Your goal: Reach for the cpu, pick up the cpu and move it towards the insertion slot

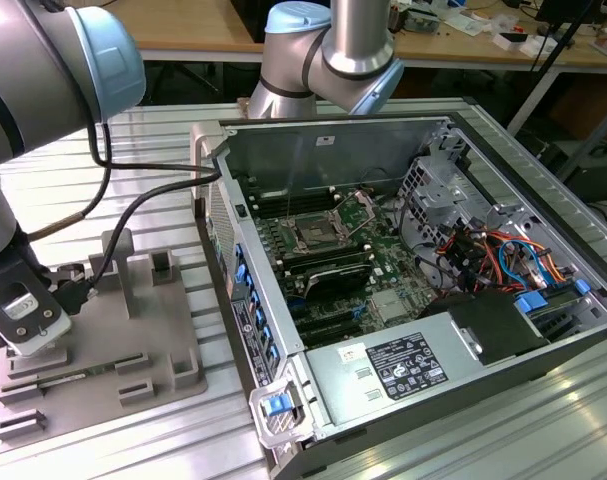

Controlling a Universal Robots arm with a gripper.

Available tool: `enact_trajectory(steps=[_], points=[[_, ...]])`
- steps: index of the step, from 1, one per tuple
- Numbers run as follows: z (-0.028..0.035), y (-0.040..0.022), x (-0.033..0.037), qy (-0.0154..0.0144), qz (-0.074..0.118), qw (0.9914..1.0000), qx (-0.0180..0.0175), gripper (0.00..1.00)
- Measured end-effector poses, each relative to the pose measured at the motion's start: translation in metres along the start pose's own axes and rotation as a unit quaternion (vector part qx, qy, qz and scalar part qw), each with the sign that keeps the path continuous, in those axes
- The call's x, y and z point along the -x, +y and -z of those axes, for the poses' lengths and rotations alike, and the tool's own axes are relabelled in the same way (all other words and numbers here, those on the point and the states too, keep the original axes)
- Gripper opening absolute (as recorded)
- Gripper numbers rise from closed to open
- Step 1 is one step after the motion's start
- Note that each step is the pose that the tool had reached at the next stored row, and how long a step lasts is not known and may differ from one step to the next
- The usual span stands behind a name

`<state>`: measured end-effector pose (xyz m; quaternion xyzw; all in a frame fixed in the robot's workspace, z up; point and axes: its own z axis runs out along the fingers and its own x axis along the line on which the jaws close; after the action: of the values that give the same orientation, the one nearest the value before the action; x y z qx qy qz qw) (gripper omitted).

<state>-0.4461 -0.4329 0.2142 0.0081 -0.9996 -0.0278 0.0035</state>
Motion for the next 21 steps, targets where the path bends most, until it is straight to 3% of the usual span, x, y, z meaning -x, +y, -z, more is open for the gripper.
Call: enact_trajectory(steps=[3, 5, 21], points=[[0.0097, 0.0005, -0.0001, 0.0, 0.0, 1.0, 0.0, 0.55], [0.0118, 0.0007, -0.0001, 0.0, 0.0, 1.0, 0.0, 0.55], [0.0183, 0.001, -0.0001, -0.0001, 0.0, 1.0, 0.0001, 0.55]])
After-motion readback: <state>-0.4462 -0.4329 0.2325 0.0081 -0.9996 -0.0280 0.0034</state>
